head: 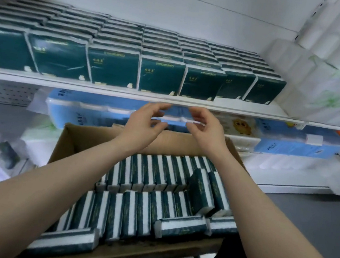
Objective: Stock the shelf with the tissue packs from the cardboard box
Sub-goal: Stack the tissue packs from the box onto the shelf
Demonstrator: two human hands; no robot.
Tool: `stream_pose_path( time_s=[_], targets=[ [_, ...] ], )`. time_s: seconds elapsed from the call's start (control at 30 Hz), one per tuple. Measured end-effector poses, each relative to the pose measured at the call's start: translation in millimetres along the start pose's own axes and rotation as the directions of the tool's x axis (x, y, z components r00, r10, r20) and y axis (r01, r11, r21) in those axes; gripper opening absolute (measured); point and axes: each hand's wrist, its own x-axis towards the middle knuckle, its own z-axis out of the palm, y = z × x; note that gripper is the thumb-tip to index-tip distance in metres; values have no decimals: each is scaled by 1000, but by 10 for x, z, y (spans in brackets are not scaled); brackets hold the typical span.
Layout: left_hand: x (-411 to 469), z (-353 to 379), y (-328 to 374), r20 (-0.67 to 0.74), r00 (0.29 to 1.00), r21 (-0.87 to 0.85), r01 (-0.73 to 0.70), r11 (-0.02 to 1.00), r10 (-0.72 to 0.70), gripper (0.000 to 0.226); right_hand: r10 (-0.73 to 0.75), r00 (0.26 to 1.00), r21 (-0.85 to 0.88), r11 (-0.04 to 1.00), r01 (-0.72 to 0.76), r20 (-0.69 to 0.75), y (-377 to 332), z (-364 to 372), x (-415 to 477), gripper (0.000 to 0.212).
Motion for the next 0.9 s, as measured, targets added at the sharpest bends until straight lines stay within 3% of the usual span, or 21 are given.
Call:
stream_pose_path(
  time_s=[0.27, 0.37, 0.5, 0.63, 0.77, 0.9],
  targets=[
    [-767, -612, -205, 215, 965, 111, 125, 986, -147, 28, 136, 939, -6, 990, -141, 317, -26, 645, -703, 30],
    [-1055, -782, -324, 331, 910, 147, 213, 966, -250, 21, 123, 852, 20, 988, -155, 508, -131, 835, -984, 32],
    [-1353, -892, -503, 419, 836, 217, 285, 933, -353, 15, 127, 700, -77, 992, -103, 702, -319, 982, -1201, 30],
    [-1491, -923, -606, 455, 777, 304, 323, 896, -435, 15, 108, 583, -81, 994, -73, 805, -479, 1112, -1312, 30],
    [-1561, -947, -691, 481, 741, 324, 347, 880, -469, 16, 117, 486, -124, 992, -17, 866, -576, 1289, -1387, 44],
    [-1604, -961, -683, 520, 698, 314, 379, 870, -492, 19, 95, 479, -189, 971, 150, 872, -625, 1448, -1440, 34]
  ],
)
